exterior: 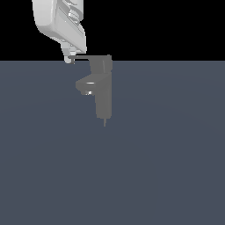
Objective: Turn on the faucet by rotating a designated handle.
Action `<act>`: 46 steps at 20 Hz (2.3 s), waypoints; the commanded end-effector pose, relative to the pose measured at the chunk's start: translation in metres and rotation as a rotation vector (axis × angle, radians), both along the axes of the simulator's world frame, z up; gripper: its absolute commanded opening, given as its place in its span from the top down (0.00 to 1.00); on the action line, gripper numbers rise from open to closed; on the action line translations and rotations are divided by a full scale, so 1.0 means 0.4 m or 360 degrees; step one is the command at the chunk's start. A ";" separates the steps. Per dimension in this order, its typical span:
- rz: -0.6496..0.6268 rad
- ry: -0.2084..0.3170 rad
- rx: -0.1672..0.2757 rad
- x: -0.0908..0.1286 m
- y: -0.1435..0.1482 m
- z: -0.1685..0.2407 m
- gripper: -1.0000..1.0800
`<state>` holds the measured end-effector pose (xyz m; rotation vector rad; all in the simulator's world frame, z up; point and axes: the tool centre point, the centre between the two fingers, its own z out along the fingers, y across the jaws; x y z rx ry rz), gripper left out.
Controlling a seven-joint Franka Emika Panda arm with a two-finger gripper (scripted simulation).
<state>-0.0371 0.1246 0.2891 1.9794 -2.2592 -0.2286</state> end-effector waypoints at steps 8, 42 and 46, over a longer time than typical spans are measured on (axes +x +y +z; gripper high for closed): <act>-0.0003 -0.0003 0.0002 -0.061 -0.043 0.020 1.00; 0.0031 0.0003 0.0004 -0.060 -0.344 0.005 1.00; 0.0025 0.0002 0.0003 -0.041 -0.378 0.002 1.00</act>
